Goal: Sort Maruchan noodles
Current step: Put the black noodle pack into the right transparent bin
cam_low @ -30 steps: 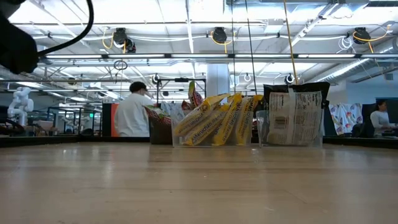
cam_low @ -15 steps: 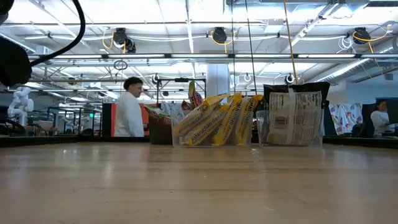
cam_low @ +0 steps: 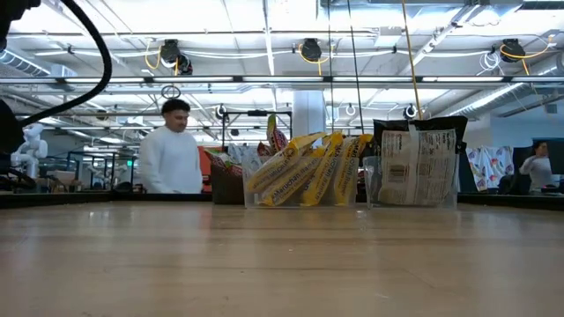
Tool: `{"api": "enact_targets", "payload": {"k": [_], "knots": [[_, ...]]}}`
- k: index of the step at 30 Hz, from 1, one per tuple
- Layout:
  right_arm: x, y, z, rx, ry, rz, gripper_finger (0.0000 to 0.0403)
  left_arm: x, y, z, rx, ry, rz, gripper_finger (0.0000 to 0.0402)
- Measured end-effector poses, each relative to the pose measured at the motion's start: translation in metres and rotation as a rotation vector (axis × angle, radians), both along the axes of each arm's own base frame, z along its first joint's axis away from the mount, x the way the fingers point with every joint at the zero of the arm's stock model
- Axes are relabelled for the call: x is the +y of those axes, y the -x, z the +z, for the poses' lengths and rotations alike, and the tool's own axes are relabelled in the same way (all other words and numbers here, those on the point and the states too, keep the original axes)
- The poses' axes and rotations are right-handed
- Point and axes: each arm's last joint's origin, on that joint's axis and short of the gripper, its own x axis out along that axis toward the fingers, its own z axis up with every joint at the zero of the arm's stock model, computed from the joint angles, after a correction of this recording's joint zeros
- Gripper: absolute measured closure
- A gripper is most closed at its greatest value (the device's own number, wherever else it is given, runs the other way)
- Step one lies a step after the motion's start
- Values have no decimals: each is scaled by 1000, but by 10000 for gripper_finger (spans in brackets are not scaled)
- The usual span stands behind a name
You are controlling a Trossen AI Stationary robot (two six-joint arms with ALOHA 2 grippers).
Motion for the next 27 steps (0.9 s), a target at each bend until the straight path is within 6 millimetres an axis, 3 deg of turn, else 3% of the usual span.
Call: {"api": "enact_targets", "payload": {"k": [8,20,27], "knots": [[-1,0,1,-4,17,-27,300,-2,0,1,-19,2,-35,316],[-2,0,1,0,50,-68,300,-4,-18,21,-162,27,-95,316],[-2,0,1,0,50,-68,300,4,-11,16,-106,-61,-131,316]]}}
